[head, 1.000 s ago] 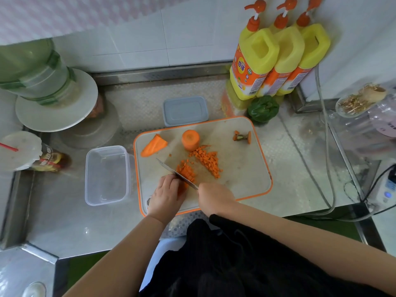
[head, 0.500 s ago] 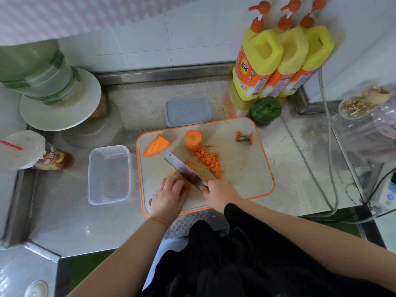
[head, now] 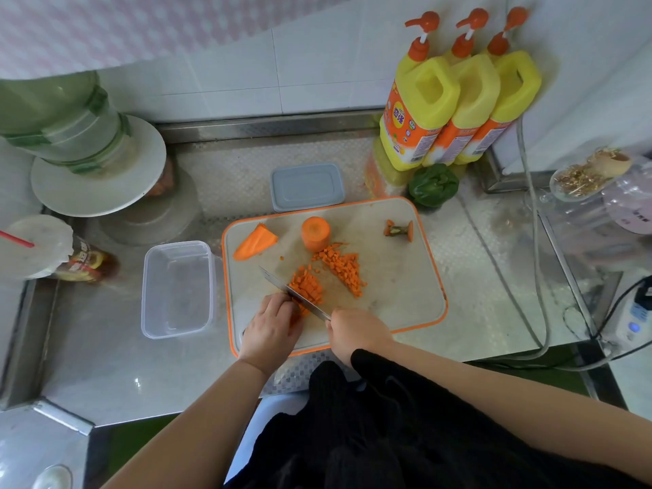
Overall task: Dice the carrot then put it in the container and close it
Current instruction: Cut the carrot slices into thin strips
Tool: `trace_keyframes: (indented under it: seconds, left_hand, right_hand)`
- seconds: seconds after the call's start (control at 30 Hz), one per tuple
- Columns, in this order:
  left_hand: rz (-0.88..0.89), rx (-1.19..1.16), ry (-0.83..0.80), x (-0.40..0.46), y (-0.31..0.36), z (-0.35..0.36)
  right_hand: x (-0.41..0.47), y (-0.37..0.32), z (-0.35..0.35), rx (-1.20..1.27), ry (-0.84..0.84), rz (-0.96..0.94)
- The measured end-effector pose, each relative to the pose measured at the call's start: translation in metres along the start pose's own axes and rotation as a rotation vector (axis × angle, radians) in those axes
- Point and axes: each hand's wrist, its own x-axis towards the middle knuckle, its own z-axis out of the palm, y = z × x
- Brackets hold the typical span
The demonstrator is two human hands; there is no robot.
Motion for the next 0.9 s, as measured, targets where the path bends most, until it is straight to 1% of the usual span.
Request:
trace_keyframes:
  seconds: [0.13,0.3,0.4,0.53,0.63,0.8,0.9]
  left_hand:
    - [-0.003,-0.047,0.002,-0.001,-0.003,0.001]
    - [-0.009,-0.058,0.006,-0.002,-0.006,0.006]
    - [0.0,-0.055,0.02,-0.002,-0.005,0.005]
    - [0.044,-0.052,0.03,-0.002,-0.003,0.001]
    - [0.05,-0.041,0.049,-0.002,-0.001,-0.002]
    - [0.037,-0.024,0.108,-0.004,0.002,-0.008]
    - [0.016,-0.03,0.081,-0.005,0.001,-0.007]
  right_hand:
    - [0.006,-0.008,-0.005,-0.047,-0.064,0.036]
    - [0.011,-0.008,0.005,-0.063,-0.07,0.034]
    - [0.014,-0.004,0.01,-0.017,-0.051,0.025]
    - [0.021,0.004,0.004,0.109,-0.02,0.042]
    - [0.021,0.006,-0.001,0.132,-0.008,0.051]
    - [0.007,0.003,-0.004,0.081,0.021,0.01]
    - [-0.002,-0.002,-0.003,0.038,-0.003,-0.001]
